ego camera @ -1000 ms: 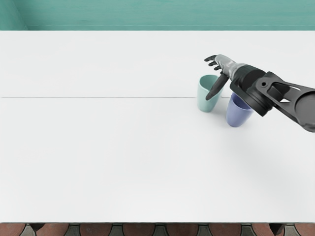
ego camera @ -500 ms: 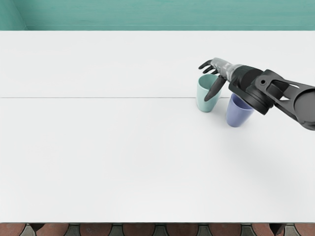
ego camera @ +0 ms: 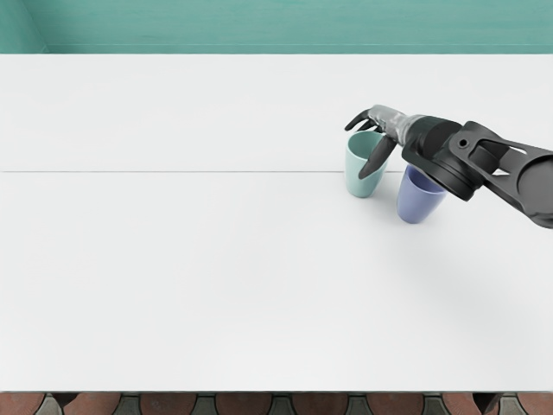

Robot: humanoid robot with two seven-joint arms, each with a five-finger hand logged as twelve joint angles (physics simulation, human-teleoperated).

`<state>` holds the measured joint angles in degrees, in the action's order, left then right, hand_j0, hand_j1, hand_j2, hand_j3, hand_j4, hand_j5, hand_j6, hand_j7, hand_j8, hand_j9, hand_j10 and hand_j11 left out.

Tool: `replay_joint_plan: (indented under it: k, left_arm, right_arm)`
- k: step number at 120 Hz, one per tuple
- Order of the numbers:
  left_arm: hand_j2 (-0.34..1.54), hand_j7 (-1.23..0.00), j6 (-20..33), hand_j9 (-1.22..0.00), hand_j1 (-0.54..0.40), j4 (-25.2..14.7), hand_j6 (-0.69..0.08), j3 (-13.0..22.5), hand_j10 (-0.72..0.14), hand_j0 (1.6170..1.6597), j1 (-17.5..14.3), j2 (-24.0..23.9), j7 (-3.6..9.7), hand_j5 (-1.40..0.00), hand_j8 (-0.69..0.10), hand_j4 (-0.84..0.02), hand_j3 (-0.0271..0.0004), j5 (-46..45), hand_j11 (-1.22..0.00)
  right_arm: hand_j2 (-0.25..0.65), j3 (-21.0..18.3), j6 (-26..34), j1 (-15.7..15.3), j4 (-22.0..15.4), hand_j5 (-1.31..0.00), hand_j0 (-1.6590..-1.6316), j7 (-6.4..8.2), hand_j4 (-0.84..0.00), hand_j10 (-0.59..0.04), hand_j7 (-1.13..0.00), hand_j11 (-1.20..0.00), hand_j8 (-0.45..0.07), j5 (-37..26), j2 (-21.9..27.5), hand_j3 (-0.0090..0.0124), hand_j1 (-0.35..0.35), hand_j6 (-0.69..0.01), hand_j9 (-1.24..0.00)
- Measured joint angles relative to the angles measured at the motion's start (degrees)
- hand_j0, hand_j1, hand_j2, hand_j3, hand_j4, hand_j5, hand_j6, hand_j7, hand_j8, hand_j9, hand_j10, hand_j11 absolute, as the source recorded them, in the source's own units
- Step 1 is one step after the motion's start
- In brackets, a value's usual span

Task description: Pick up cup and place in cup with right hand

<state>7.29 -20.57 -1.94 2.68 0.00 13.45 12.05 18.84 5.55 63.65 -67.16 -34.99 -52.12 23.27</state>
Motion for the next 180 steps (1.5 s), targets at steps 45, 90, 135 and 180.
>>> replay_joint_plan:
  k: [45, 90, 135, 180]
  left_arm:
    - [0.0, 0.0, 0.01, 0.0, 0.349, 0.0, 0.0, 0.0, 0.0, 1.6581, 0.03, 0.0, 0.0, 0.0, 0.0, 0.0, 0.0, 0.0, 0.0]
    - [0.0, 0.0, 0.01, 0.0, 0.349, 0.0, 0.0, 0.01, 0.0, 1.6581, -0.04, 0.0, 0.0, 0.0, 0.0, 0.0, 0.0, -0.01, 0.0]
    - [0.0, 0.0, 0.0, 0.0, 0.349, 0.0, 0.0, 0.01, 0.0, 1.6581, 0.03, 0.0, 0.0, 0.0, 0.0, 0.0, 0.0, 0.0, 0.0]
    - [0.0, 0.0, 0.0, 0.0, 0.349, 0.0, 0.0, 0.01, 0.0, 1.6581, 0.02, 0.0, 0.0, 0.0, 0.0, 0.0, 0.0, 0.0, 0.0]
  right_arm:
    - [-0.062, 1.24, -4.87, 2.92, -0.33, -0.52, -1.6558, -0.01, -0.39, -0.355, -0.52, -0.52, -0.312, 3.04, 0.67, 0.0005, 0.049, -0.353, -0.53]
    - [-0.064, 1.43, -14.59, 10.86, -1.42, -0.53, -1.6557, -0.01, -0.395, -0.343, -0.52, -0.52, -0.306, 8.93, 5.92, -0.0006, 0.053, -0.35, -0.52]
    - [-0.056, 1.74, -24.35, 14.6, -5.74, -0.53, -1.6559, -0.01, -0.393, -0.341, -0.52, -0.53, -0.304, 15.4, 16.4, 0.0003, 0.056, -0.354, -0.53]
    - [-0.022, 1.76, -25.23, 15.61, -12.76, -0.53, -1.6567, -0.01, -0.394, -0.318, -0.52, -0.53, -0.278, 17.89, 24.51, 0.0005, 0.09, -0.334, -0.53]
